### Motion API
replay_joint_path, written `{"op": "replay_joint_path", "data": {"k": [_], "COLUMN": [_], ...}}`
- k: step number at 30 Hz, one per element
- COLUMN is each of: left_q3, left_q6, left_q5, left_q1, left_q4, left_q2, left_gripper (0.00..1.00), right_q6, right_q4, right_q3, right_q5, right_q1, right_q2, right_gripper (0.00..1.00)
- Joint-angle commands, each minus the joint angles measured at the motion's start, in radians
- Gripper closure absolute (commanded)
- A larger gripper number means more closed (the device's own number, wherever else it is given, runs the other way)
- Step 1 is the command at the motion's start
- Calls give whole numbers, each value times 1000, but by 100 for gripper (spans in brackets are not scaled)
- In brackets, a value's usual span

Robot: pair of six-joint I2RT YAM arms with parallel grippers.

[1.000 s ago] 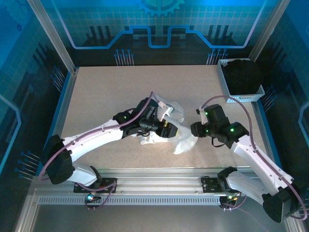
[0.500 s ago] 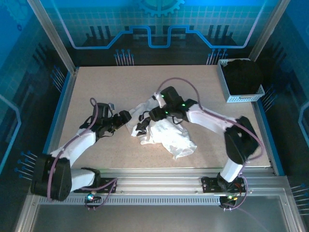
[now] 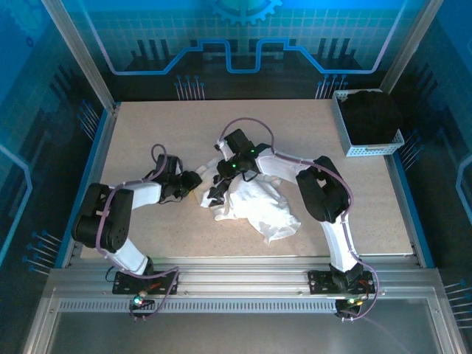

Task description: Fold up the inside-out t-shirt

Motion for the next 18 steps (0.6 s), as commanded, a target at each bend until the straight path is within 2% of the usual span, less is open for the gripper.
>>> {"op": "replay_joint_path", "data": {"k": [1, 2, 3, 10, 14, 18], "left_q3": [44, 54, 73, 272, 319, 260], "left_q6": [-22, -24, -19, 84, 128, 147], "left_q5": [76, 83, 84, 53, 39, 89], "left_q1": [-4, -3, -1, 2, -1, -31], "left_q4": [135, 156, 166, 167, 219, 217], "left_q2": [-8, -29, -65, -359, -513, -569], "left_gripper": [92, 98, 100, 100, 100, 100], "right_q6": [17, 13, 5, -93, -172, -171], "right_q4": [44, 54, 63, 158, 274, 357], "right_q3": [31, 27, 23, -87, -305, -552], "right_q5": [-30, -38, -55, -95, -40, -2], "right_q1": [-45, -56, -72, -136, -134, -124], "right_q2": [-110, -146, -196, -609, -856, -989], "right_gripper": [100, 100, 100, 100, 100, 96]}}
